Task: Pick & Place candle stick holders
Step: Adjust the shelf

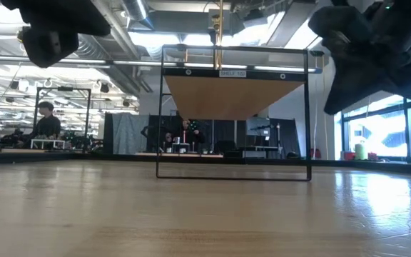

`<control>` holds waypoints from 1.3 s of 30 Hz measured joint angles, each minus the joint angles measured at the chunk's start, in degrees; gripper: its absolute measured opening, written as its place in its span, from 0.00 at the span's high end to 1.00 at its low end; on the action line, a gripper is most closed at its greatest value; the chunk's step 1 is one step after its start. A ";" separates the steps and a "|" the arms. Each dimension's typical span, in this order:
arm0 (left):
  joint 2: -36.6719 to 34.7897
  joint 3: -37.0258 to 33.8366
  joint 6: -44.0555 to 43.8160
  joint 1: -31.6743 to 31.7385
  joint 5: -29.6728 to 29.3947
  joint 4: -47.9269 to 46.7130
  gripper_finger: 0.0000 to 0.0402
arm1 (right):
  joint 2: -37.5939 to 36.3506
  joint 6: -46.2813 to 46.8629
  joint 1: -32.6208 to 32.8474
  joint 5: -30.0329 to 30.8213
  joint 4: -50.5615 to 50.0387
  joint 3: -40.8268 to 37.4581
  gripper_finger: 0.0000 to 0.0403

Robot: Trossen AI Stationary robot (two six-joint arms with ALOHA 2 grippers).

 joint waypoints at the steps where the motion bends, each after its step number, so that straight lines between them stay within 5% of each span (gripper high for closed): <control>1: 0.00 0.00 0.08 -0.10 0.17 0.18 1.00 | 0.15 -0.02 -0.15 0.00 0.57 0.00 1.00; 39: 0.00 0.00 -1.76 -4.49 -3.11 -0.06 1.00 | 0.26 -1.99 -0.41 5.26 10.69 0.00 1.00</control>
